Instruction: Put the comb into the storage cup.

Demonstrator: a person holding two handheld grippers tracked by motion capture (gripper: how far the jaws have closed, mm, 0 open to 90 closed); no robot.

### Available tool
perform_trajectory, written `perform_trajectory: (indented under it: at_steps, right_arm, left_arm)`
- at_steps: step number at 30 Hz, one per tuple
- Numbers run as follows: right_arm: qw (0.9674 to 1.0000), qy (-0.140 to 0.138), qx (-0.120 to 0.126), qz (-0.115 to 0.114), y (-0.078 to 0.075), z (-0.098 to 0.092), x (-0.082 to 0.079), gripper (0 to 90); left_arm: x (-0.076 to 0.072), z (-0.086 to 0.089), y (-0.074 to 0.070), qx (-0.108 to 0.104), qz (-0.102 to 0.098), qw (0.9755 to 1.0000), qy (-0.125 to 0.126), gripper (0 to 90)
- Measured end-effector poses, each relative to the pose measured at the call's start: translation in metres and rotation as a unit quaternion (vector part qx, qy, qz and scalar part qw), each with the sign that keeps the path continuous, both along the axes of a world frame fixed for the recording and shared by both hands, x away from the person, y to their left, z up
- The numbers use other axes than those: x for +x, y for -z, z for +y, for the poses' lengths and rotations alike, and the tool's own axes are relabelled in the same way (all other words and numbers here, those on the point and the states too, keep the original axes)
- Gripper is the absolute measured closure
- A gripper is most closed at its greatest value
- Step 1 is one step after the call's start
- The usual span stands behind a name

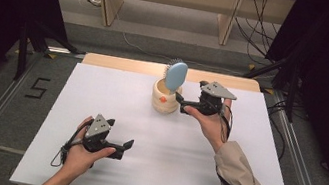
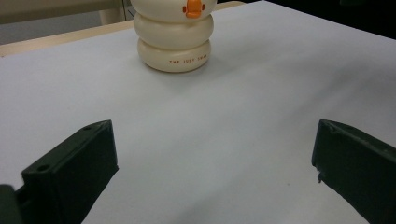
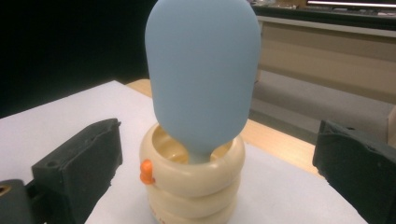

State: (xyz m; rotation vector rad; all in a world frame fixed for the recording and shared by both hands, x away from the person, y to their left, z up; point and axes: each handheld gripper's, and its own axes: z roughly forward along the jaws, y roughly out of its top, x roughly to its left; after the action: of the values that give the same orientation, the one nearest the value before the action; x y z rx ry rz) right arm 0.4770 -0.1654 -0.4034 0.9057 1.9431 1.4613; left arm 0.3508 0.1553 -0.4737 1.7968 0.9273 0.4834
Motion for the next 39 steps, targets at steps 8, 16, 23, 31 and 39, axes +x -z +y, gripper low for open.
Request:
perform_trajectory:
  at_steps: [8, 16, 23, 31, 39]
  right_arm:
    - [0.9999, -0.007, 0.002, 0.008, 0.004, -0.007, -0.007, 2.6]
    - [0.9999, -0.008, 0.005, 0.013, 0.007, -0.016, -0.014, 2.6]
    - [0.9998, -0.008, 0.005, 0.018, 0.009, -0.023, -0.020, 2.6]
    - [0.9996, -0.014, 0.006, 0.022, 0.011, -0.026, -0.027, 2.7]
    - [0.9996, -0.017, 0.008, 0.023, 0.011, -0.030, -0.032, 2.7]
  left_arm:
    - [0.000, 0.000, 0.001, 0.000, 0.001, 1.0000, 0.000, 0.0]
    - [0.000, 0.001, 0.000, 0.000, -0.001, 1.0000, 0.000, 0.0]
    - [0.000, 0.000, 0.000, 0.001, -0.001, 1.0000, 0.000, 0.0]
    - [0.000, 0.001, 0.000, 0.001, -0.002, 1.0000, -0.001, 0.0]
    - [-0.001, 0.001, -0.001, 0.001, -0.005, 1.0000, -0.002, 0.0]
